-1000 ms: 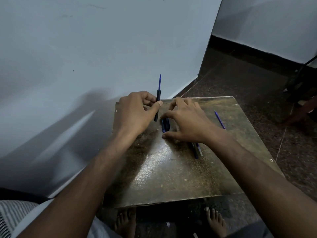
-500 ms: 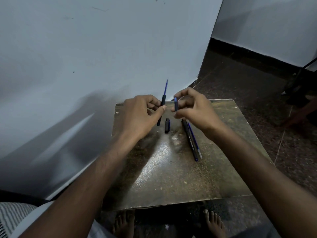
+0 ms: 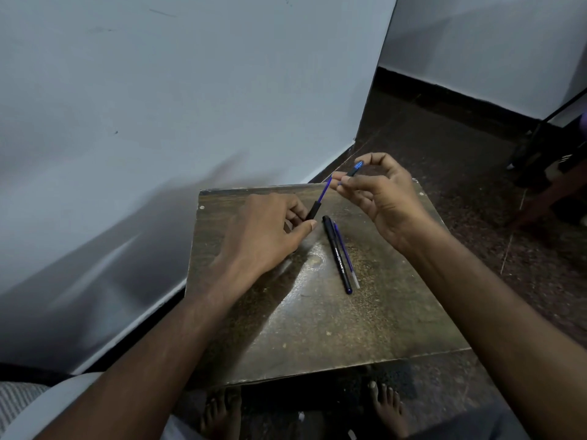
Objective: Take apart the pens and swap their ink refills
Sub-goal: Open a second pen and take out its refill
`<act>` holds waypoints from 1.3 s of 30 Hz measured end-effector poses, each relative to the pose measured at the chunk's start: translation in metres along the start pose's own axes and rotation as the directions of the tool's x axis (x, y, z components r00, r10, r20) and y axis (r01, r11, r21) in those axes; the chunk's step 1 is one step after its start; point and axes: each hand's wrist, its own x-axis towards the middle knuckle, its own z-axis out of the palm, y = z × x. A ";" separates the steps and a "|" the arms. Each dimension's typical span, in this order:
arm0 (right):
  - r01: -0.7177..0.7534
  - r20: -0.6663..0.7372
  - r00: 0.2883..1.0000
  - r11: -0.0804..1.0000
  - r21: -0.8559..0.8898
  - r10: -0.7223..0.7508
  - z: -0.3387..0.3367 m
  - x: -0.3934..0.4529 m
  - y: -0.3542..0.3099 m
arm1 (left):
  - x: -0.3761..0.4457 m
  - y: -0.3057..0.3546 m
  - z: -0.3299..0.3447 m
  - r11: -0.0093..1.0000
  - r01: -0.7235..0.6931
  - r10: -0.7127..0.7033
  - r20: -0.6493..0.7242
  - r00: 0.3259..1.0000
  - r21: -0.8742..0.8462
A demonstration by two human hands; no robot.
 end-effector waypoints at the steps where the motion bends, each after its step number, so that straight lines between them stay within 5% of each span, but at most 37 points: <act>1: 0.029 -0.010 1.000 1.000 0.006 -0.029 0.000 0.000 0.000 | 0.000 0.000 0.000 1.000 0.000 0.000 0.002 1.000 0.007; 10: 0.202 0.013 0.979 0.966 -0.160 -0.202 -0.001 -0.001 0.000 | -0.002 0.003 0.000 1.000 -0.020 0.020 0.028 0.999 0.014; 25: 0.232 0.141 0.970 0.919 -0.317 -0.196 -0.004 0.000 0.005 | -0.001 0.000 0.001 0.999 -0.020 0.020 0.010 1.000 0.043; 31: 0.174 0.083 0.984 0.946 -0.273 -0.157 -0.009 0.006 0.006 | -0.002 0.005 0.000 0.997 -0.061 0.062 -0.024 0.998 0.049; 39: 0.191 0.242 0.964 0.917 -0.351 -0.108 -0.005 0.001 0.012 | -0.002 0.008 -0.002 0.996 -0.060 0.056 -0.054 0.997 -0.061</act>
